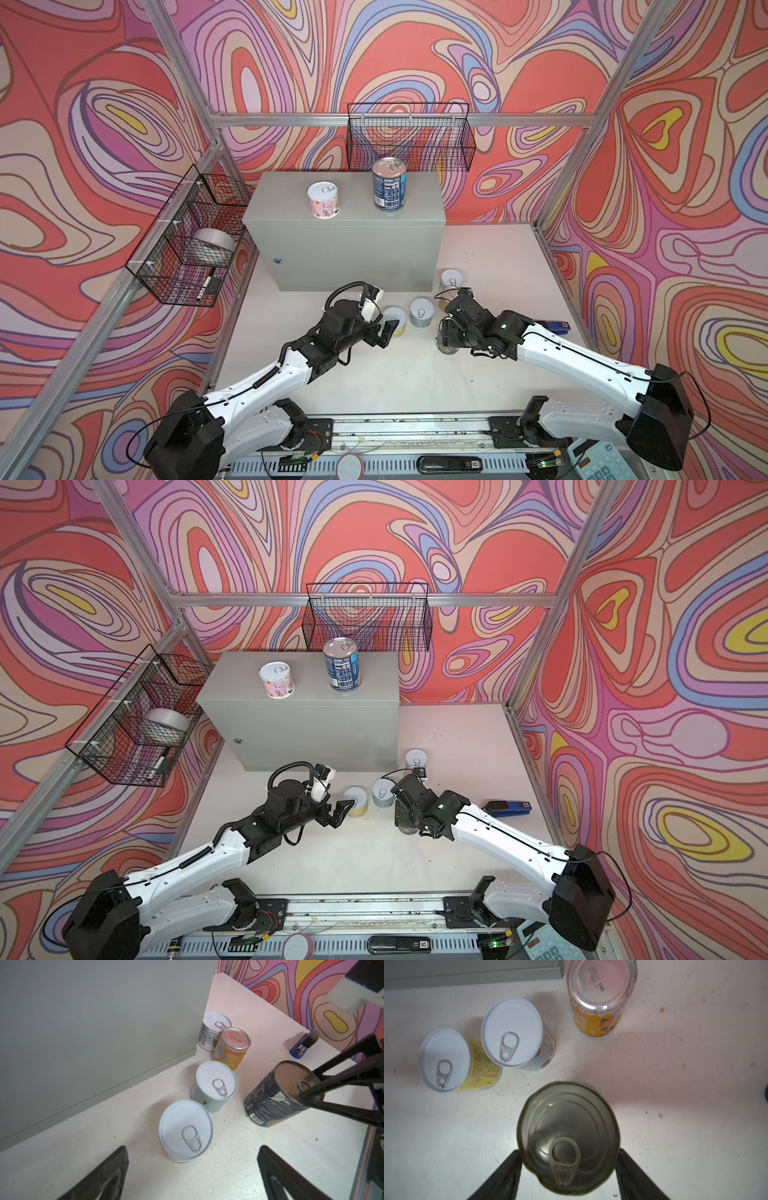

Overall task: Place and organize the canned foods onto the counter
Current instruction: 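Lower the right gripper around the dark blue can while the left gripper approaches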

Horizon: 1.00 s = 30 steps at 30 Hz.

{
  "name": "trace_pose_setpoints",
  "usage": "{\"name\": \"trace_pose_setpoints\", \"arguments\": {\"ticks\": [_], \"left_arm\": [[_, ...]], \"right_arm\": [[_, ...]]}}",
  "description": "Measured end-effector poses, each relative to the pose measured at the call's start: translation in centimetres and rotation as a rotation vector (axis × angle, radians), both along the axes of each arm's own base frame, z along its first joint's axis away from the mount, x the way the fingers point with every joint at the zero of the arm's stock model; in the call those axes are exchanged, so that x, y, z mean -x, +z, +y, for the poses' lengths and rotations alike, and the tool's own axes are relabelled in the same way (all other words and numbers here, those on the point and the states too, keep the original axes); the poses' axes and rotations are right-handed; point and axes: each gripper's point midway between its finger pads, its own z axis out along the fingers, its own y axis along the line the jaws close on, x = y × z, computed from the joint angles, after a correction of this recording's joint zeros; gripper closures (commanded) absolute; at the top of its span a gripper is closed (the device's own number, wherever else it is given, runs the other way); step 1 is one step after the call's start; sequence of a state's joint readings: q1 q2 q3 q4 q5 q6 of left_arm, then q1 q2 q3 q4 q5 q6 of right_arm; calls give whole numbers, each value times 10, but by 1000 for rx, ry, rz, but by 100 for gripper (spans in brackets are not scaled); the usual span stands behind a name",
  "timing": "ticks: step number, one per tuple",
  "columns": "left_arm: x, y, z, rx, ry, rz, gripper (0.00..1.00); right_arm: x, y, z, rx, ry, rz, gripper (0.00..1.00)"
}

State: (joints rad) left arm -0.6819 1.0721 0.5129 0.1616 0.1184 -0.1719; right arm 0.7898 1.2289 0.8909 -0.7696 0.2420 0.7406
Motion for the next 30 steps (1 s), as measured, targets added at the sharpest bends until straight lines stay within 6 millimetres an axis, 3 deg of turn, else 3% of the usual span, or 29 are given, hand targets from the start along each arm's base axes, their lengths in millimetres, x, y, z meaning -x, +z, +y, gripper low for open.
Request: {"name": "trace_pose_setpoints", "arguments": {"ticks": [5, 13, 19, 30], "left_arm": [[8, -13, 0, -6, -23, 30, 0], [8, -13, -3, 9, -36, 34, 0], [8, -14, -4, 11, -38, 41, 0], [9, -10, -7, 30, -50, 36, 0]], "right_arm": [[-3, -1, -1, 14, 1, -4, 30], [-12, -2, 9, 8, 13, -10, 29], [-11, -1, 11, -4, 16, -7, 20], [-12, 5, 23, -61, 39, -3, 20]]}}
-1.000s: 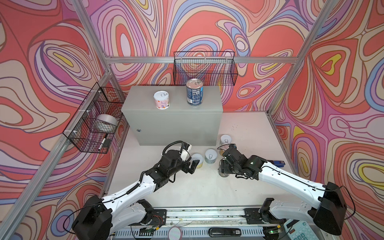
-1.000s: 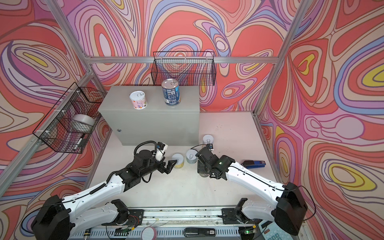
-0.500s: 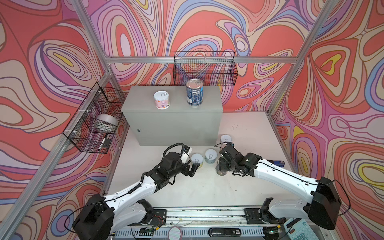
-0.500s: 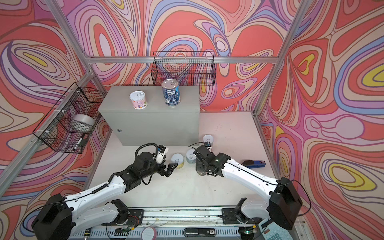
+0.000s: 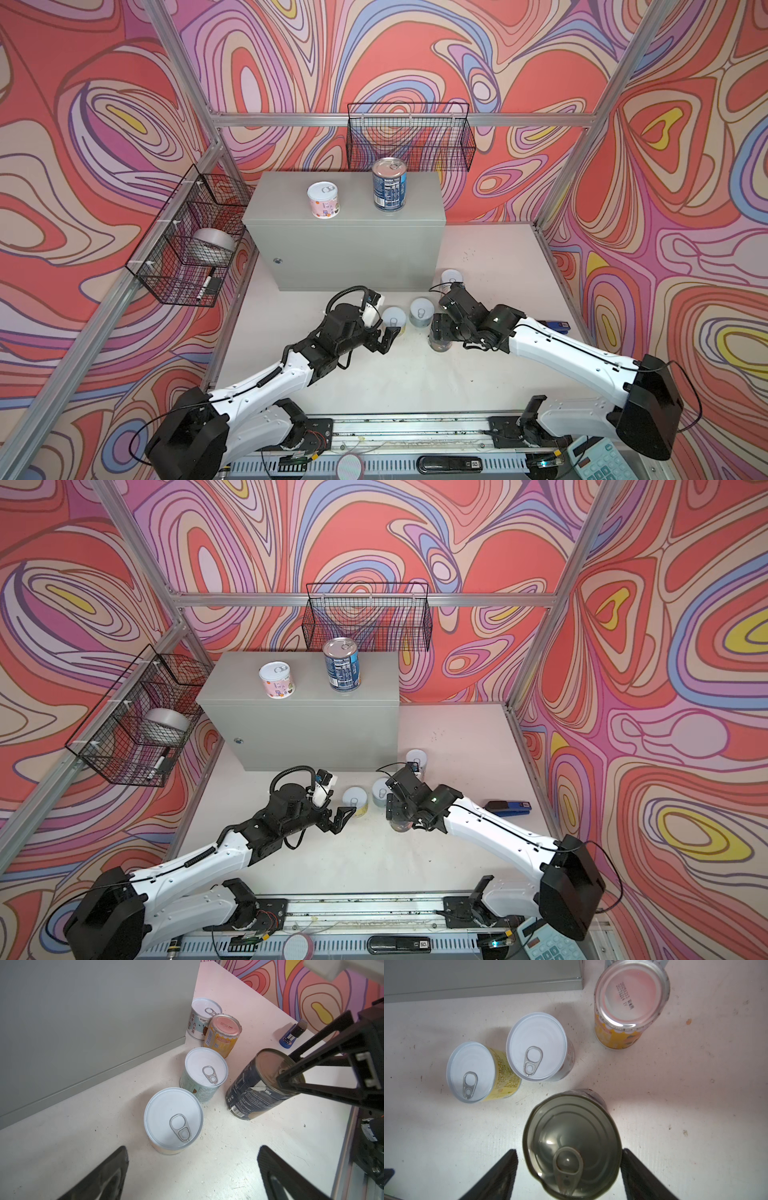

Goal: Place and organize the canned foods onto the counter

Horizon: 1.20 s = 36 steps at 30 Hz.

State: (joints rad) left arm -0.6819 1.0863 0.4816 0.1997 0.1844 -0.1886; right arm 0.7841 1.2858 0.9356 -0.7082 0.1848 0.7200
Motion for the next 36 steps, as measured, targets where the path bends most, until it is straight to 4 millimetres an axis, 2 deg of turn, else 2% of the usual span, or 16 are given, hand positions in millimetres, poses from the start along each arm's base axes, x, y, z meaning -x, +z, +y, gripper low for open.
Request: {"name": "trace_pose_setpoints", "arguments": {"ticks": [20, 36], "left_arm": [[0, 1, -1, 11, -2, 2, 0], [-1, -1, -1, 19, 13, 18, 0]], "right_arm": [[-15, -9, 0, 89, -15, 7, 17], [-15, -14, 0, 96, -28, 18, 14]]}}
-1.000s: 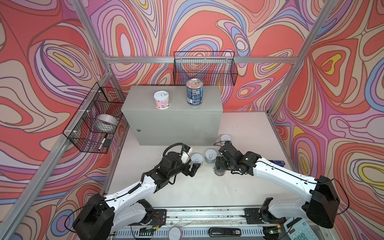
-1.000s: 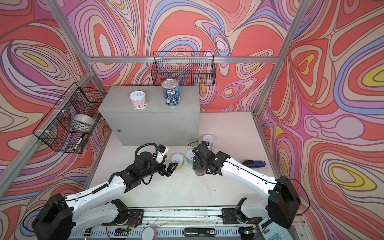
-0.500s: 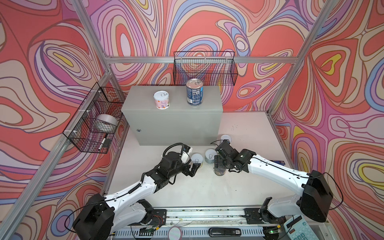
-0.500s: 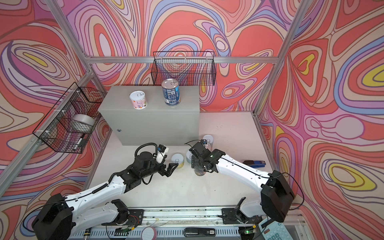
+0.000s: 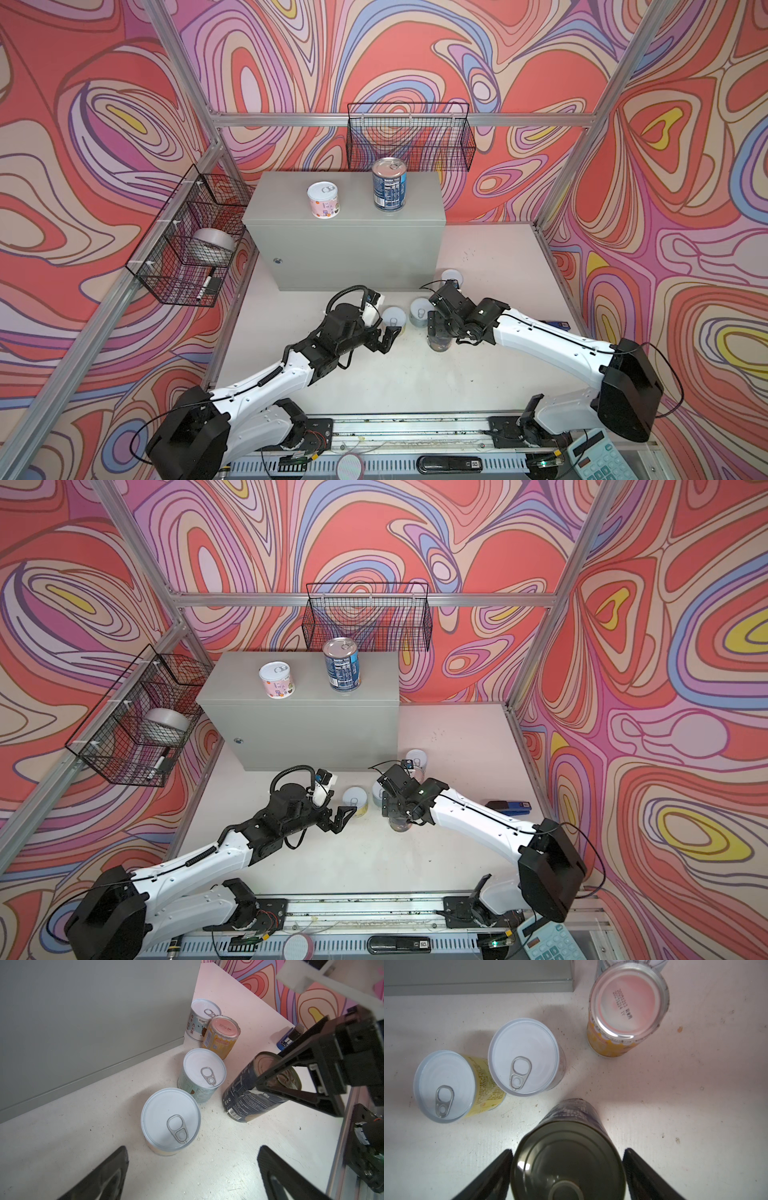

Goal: Place and organize the canned foods onto the counter

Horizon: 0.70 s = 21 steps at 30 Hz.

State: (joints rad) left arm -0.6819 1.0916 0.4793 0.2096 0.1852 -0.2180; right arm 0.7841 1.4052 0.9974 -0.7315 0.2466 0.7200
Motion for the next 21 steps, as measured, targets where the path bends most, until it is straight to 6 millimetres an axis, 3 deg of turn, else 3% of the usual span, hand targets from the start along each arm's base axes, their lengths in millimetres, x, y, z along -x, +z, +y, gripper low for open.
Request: {"name": "trace_pose_setpoints", "arguments": {"ticks": [18, 21], "left_arm": [[-1, -2, 0, 9, 11, 18, 0], [-1, -1, -1, 12, 11, 14, 0]], "right_arm": [[-1, -18, 1, 18, -7, 23, 15], [-1, -19, 1, 16, -7, 21, 22]]}}
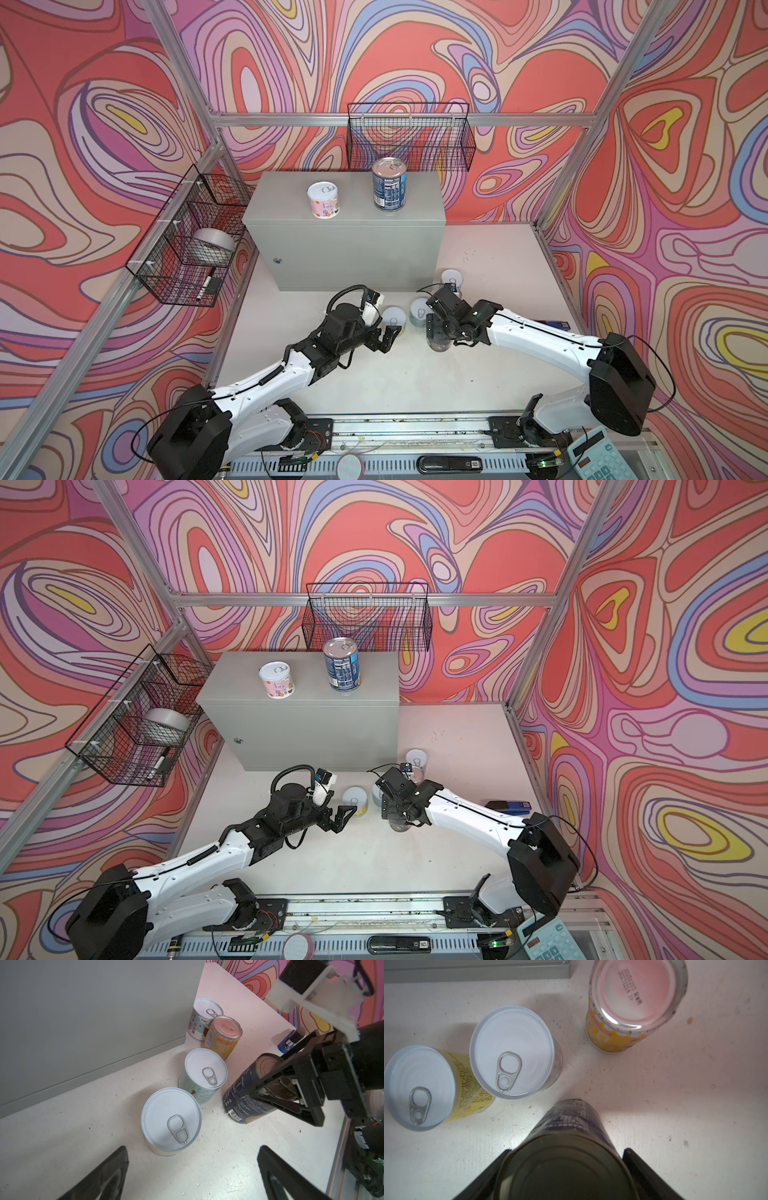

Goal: Place and organize the canned foods onto the counter

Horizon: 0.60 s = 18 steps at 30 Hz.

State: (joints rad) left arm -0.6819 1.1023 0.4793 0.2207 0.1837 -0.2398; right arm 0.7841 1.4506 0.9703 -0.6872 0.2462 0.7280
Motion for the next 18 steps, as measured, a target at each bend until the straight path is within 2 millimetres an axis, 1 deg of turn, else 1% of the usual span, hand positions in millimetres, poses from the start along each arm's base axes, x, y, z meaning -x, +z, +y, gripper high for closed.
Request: {"name": "trace_pose_setpoints", "arguments": {"ticks": [4, 9, 18], "left_arm": [[0, 0, 0, 1, -3, 1, 0], [0, -1, -2, 3, -9, 4, 0], [-3, -6, 1, -16, 15, 8, 0]], "right_arm": [[-2, 1, -2, 12, -5, -11, 28], [-2, 1, -3, 18, -4, -14, 33], [2, 1, -7, 45, 12, 5, 36]]}}
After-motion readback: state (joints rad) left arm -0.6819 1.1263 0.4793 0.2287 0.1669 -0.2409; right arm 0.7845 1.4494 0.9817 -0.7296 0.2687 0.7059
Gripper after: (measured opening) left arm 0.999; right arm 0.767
